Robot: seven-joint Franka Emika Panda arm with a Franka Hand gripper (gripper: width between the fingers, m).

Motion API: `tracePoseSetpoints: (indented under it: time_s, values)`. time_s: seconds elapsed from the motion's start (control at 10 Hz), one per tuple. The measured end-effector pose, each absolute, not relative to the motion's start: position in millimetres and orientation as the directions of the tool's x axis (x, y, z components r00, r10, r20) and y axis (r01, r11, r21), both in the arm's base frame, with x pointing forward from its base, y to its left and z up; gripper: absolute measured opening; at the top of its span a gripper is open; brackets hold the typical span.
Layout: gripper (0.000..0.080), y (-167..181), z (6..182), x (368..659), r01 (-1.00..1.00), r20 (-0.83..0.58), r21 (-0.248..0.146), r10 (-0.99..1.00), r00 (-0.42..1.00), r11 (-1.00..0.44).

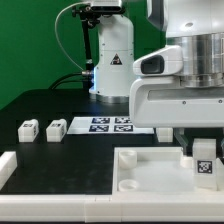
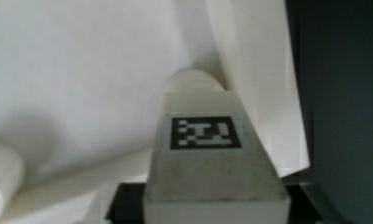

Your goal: Assemble one leg

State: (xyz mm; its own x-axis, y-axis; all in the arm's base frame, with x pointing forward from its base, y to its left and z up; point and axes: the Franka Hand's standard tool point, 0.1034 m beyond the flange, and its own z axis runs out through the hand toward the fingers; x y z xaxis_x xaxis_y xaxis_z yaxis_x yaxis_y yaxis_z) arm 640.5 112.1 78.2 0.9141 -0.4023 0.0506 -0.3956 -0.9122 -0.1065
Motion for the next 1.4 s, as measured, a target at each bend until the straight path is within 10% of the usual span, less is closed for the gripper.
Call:
tracePoseSetpoints:
  time_s: [0.3, 0.7, 0.9, 1.1, 1.4]
  values:
    - [0.0291, 110.6, 77.6, 638.5, -0.874, -0.034, -0.105, -0.876, 0.480, -0.475]
    - [0.0292, 112.7, 77.3, 637.4, -0.991, -0.135, -0.046, -0.984, -0.118, 0.125]
    - [0.0321, 114.5, 77.0, 637.0, -0.992, -0.138, -0.047, -0.984, -0.109, 0.117]
    - [0.0608, 125.0, 76.7, 635.3, -0.990, -0.114, -0.079, -0.985, 0.127, -0.119]
    - [0.0648, 123.3, 76.8, 639.9, -0.797, -0.025, -0.147, -0.803, 0.595, -0.586]
